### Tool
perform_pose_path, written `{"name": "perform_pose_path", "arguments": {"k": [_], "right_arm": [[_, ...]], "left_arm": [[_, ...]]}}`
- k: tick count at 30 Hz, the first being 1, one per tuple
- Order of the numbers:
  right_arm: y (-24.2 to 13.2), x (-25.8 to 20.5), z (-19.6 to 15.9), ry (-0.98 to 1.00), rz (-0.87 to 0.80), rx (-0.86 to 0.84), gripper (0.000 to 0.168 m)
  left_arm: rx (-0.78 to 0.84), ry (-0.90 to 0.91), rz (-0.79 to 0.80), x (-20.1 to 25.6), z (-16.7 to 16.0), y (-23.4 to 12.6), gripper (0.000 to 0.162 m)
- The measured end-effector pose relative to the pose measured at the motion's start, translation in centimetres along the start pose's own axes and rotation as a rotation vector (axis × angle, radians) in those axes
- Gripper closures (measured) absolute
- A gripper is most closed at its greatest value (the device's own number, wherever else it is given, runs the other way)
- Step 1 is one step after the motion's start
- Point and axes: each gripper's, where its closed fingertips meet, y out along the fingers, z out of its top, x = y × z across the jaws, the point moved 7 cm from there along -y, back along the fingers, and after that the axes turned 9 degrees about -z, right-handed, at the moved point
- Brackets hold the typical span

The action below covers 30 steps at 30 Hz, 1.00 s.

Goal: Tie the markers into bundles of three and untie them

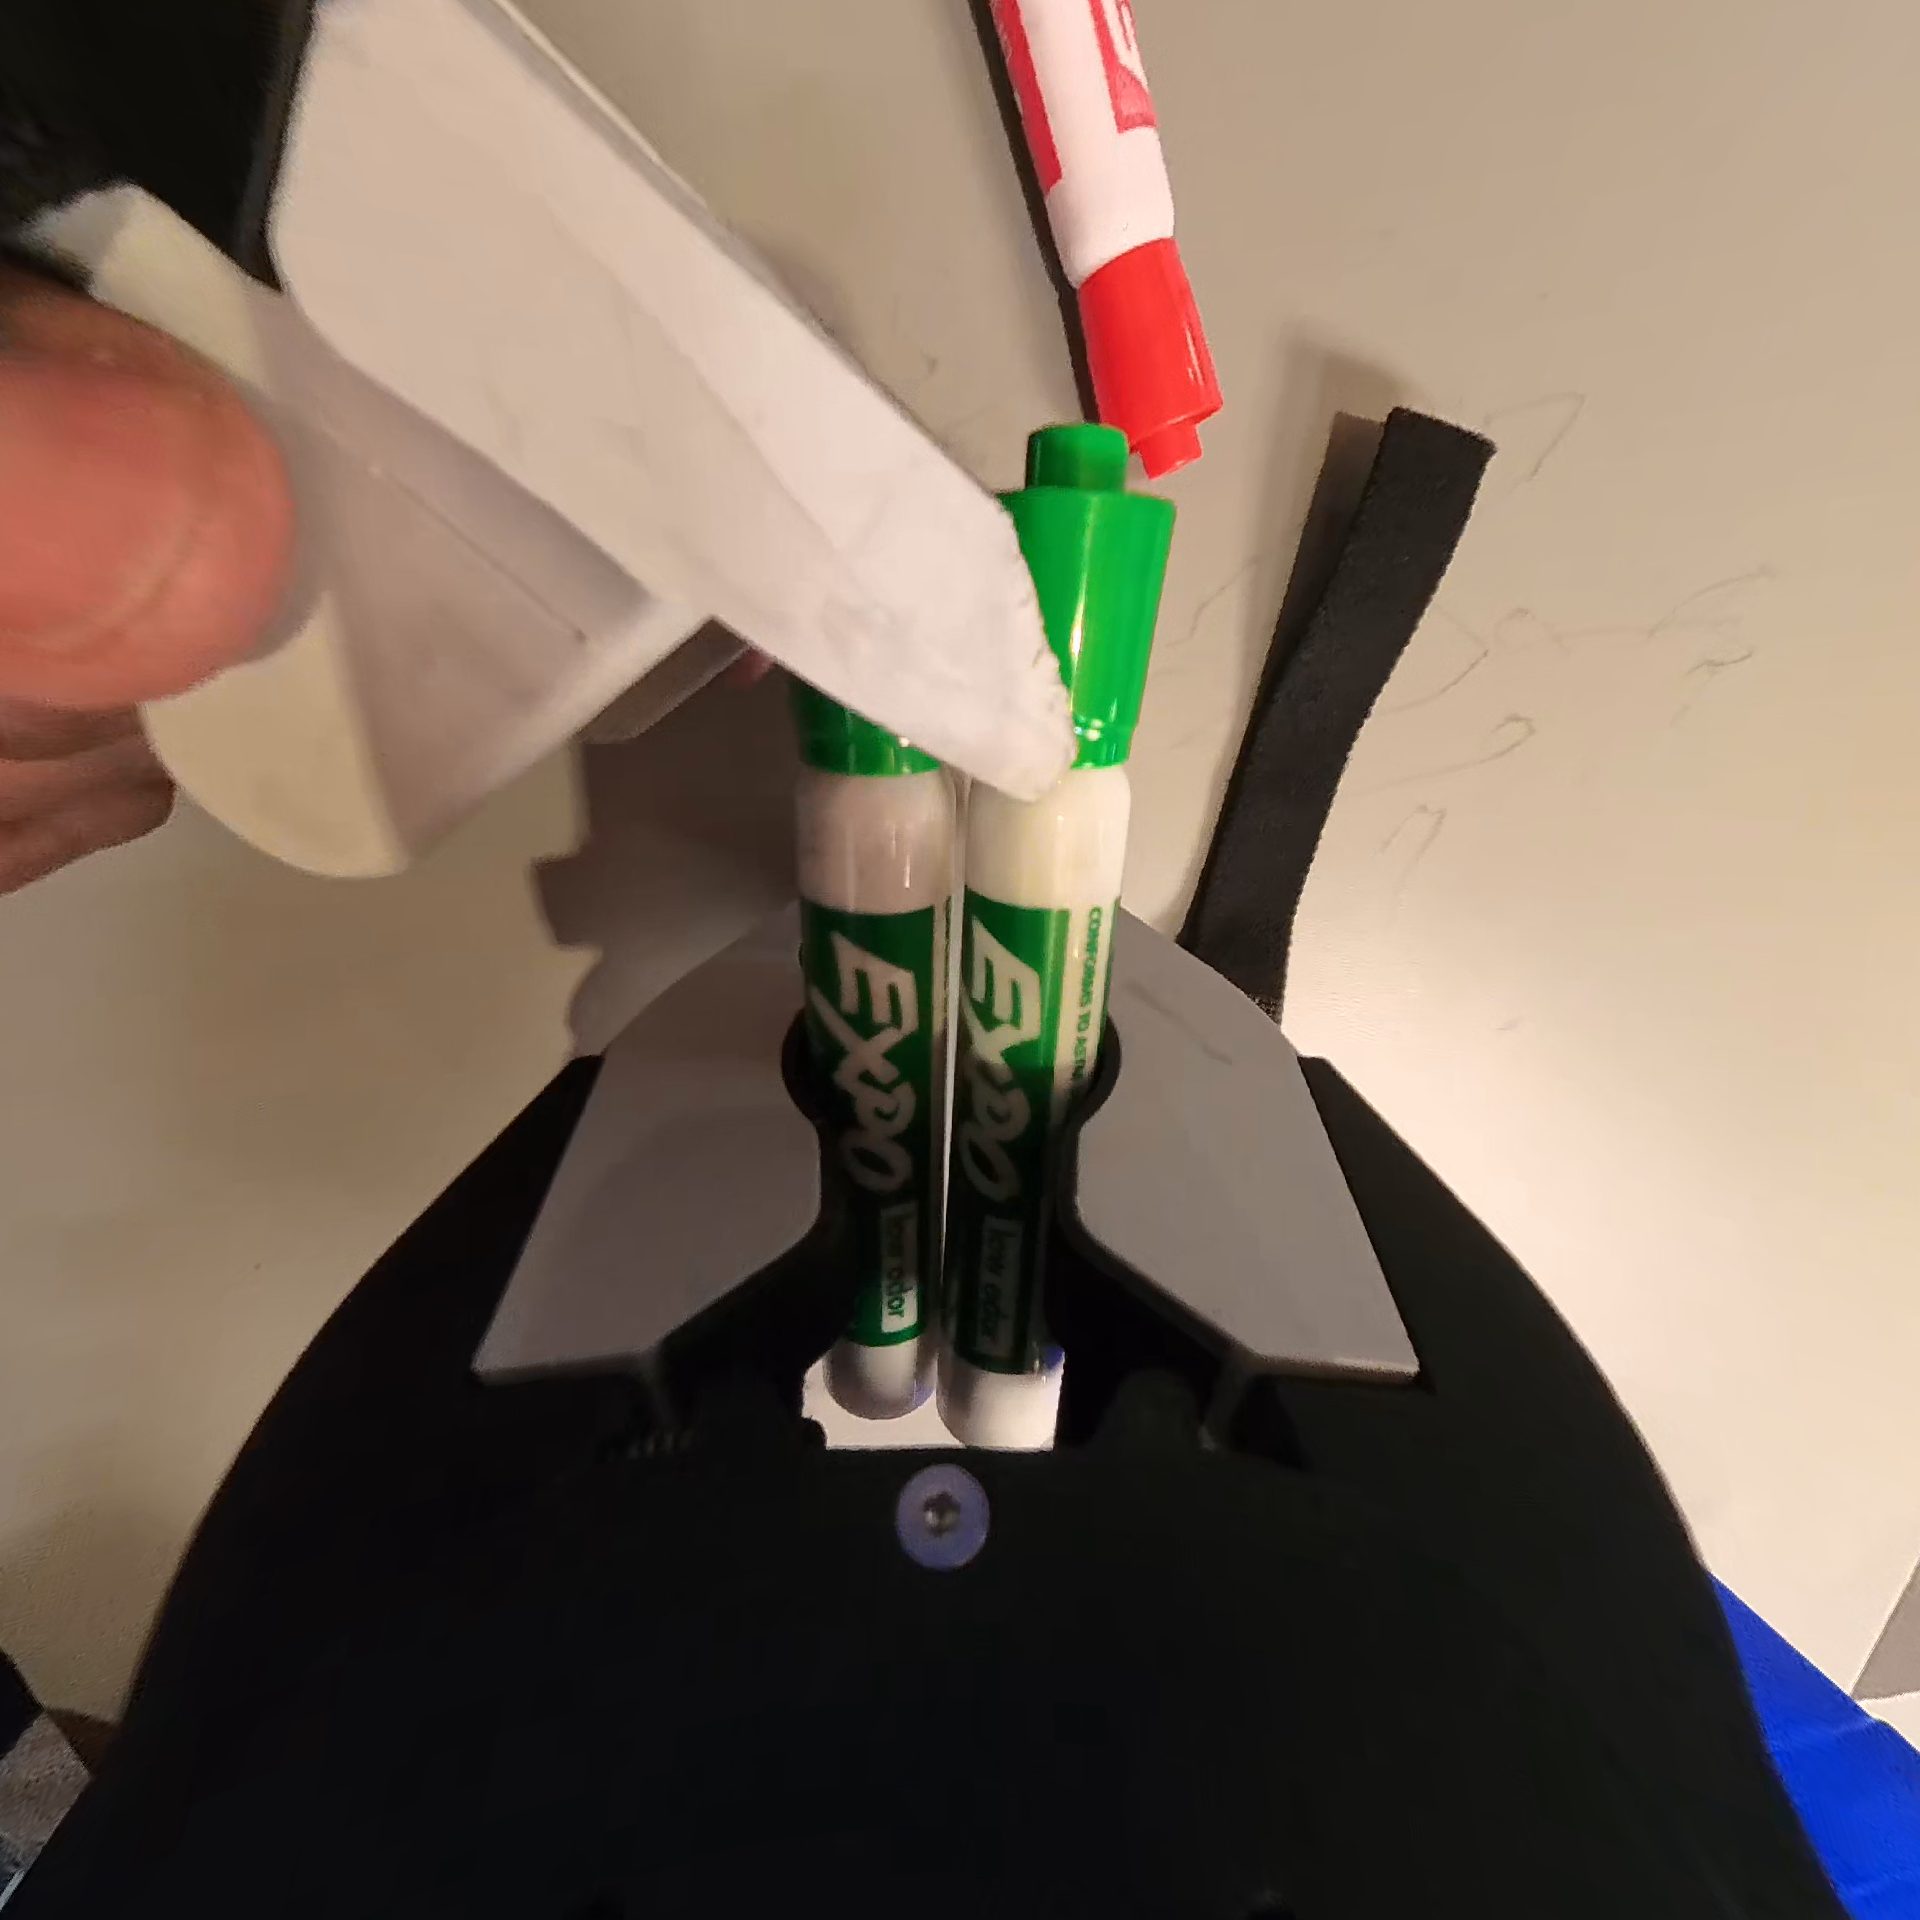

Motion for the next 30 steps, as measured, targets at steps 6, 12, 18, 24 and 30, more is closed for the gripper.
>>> {"name": "perform_pose_path", "arguments": {"k": [6,12,18,24,30], "right_arm": [[0.0,-0.1,0.0,-0.001,0.018,0.009,0.126],[0.1,-0.7,0.2,-0.025,0.039,0.01,0.126],[0.5,-0.5,-0.1,-0.029,0.017,-0.023,0.126],[0.5,-0.4,-0.3,-0.031,0.006,-0.037,0.127],[0.4,-0.5,-0.3,-0.034,0.009,-0.035,0.127]], "left_arm": [[-0.005,-0.033,-0.035,-0.1,0.0,-0.2,0.135],[-0.009,-0.061,-0.046,-0.2,-0.1,0.4,0.133],[-0.014,-0.084,-0.015,-0.2,-0.3,0.9,0.142],[0.004,-0.142,0.018,-0.2,-0.5,1.1,0.143],[0.022,-0.209,0.024,-0.2,-0.7,1.1,0.142]]}}
